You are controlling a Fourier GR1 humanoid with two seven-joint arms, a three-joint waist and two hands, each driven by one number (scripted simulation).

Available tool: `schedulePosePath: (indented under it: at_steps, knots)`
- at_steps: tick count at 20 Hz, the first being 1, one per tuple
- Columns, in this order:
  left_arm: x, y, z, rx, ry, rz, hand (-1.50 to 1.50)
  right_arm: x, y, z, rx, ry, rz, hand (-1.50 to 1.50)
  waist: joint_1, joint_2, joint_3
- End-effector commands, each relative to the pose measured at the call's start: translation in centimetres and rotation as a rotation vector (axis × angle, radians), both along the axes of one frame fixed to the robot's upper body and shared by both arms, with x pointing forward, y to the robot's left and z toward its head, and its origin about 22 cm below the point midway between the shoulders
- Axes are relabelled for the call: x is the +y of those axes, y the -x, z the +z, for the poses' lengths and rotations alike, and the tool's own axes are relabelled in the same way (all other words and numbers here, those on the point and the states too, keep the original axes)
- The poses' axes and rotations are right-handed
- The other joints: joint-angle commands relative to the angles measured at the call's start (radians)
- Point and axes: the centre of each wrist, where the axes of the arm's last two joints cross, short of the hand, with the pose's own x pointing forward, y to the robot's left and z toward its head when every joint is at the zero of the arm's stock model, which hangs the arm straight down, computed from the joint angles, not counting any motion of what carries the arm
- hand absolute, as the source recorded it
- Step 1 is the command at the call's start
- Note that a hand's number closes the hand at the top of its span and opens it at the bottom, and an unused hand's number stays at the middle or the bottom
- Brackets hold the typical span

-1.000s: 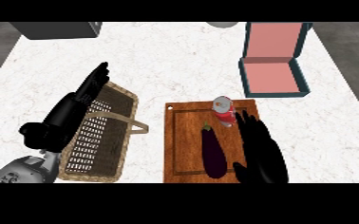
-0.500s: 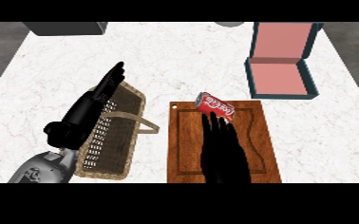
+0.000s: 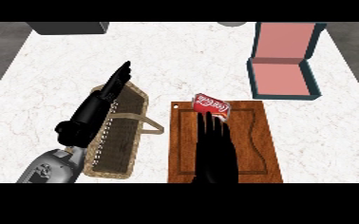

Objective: Pick the eggplant from the cutting board and place it in the cardboard box

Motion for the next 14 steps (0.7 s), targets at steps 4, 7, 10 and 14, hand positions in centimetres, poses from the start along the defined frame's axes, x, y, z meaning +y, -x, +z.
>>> schedulePosePath:
  at_steps: [4,7,10,14]
  knots:
    - [0.6,-0.9,-2.5,0.077,-0.03,0.025,0.0,0.1,-0.6,-0.2,0.064,0.109,-0.136,-1.5,0.004,0.011,-0.011]
    - [1.3,-1.0,-2.2,0.062,-0.037,0.021,0.0,0.6,-0.1,-0.7,0.034,0.118,-0.125,-1.5,0.008,0.01,-0.01]
    - [0.9,-1.8,-1.4,0.051,-0.031,0.033,0.0,0.7,-0.6,-0.6,0.048,0.143,-0.15,-1.5,0.01,0.011,-0.01]
    - [0.8,-0.8,-2.2,0.069,-0.039,0.011,0.0,-0.3,-1.2,-1.3,0.113,0.131,-0.135,-1.5,0.013,0.011,-0.01]
